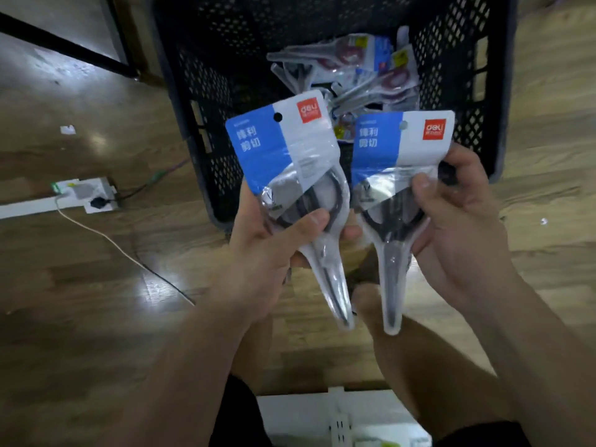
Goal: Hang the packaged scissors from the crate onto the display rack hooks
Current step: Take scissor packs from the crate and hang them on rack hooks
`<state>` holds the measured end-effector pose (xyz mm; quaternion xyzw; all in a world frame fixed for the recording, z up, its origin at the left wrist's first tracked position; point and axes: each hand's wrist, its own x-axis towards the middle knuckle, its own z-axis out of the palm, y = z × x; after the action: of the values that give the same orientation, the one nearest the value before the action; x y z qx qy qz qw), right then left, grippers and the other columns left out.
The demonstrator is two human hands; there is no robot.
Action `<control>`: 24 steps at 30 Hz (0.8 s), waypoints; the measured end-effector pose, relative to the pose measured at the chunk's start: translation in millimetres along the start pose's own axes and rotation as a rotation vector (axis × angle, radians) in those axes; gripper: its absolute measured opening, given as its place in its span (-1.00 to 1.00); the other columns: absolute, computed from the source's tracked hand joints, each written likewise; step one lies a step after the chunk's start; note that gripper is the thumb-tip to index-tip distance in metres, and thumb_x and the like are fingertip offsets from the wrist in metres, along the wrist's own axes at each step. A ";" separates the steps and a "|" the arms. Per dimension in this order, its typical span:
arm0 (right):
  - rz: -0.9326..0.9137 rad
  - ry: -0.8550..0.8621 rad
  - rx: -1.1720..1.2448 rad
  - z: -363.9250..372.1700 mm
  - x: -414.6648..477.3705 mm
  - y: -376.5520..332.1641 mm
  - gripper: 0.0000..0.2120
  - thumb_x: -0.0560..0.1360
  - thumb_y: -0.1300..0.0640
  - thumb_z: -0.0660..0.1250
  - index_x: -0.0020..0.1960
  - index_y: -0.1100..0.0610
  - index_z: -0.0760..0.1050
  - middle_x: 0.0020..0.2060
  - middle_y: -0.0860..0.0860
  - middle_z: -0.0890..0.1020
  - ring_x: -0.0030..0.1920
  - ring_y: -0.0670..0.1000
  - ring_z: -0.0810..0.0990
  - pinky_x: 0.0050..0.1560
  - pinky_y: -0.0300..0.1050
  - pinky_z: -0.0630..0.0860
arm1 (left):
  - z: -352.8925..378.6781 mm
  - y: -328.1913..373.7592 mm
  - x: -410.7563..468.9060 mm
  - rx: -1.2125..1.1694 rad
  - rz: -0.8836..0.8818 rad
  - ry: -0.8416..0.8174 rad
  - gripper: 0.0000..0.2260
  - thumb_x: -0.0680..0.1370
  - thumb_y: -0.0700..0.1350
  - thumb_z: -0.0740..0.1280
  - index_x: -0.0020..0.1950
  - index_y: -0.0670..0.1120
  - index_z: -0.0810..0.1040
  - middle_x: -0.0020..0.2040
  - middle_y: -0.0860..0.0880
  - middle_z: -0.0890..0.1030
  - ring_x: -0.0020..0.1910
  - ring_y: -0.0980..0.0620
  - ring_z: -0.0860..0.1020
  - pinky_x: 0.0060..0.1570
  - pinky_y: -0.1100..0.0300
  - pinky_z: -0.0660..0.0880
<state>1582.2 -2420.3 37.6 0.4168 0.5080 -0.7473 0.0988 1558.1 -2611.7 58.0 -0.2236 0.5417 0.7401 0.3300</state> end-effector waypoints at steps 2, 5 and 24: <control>-0.064 -0.020 -0.049 4.5 -36.1 -47.2 -0.70 0.66 0.37 0.21 0.15 -0.02 0.49 -0.18 -0.02 0.67 -0.14 0.01 0.58 0.04 0.05 0.57 | 16.7 38.7 -28.2 0.031 0.035 -0.035 -0.50 0.57 -0.40 0.31 0.38 0.05 0.33 0.13 0.00 0.70 -0.06 -0.15 0.72 -0.13 -0.27 0.66; -0.150 -0.089 -0.022 31.2 -97.6 -142.8 -0.71 0.66 0.39 0.18 0.18 0.03 0.46 -0.10 0.03 0.66 -0.11 0.04 0.59 0.06 0.10 0.56 | 47.6 124.9 -79.5 0.037 0.108 -0.064 -0.47 0.56 -0.37 0.34 0.41 0.04 0.29 0.11 -0.07 0.70 -0.11 -0.23 0.72 -0.34 -0.11 0.66; -0.870 -0.147 0.223 211.8 -510.9 -517.9 -0.76 0.59 0.35 0.30 -0.19 0.12 0.58 -0.45 0.02 0.57 -0.46 -0.02 0.49 -0.41 -0.29 0.46 | 141.2 552.6 -424.2 -0.040 0.638 -0.147 -0.43 0.33 -0.10 0.45 0.35 -0.04 0.54 -0.02 0.00 0.76 -0.03 -0.09 0.71 -0.03 -0.07 0.63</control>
<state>1499.2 -2499.0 786.6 0.1185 0.5440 -0.7969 -0.2343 1447.5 -2690.1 755.8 0.0051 0.5447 0.8307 0.1151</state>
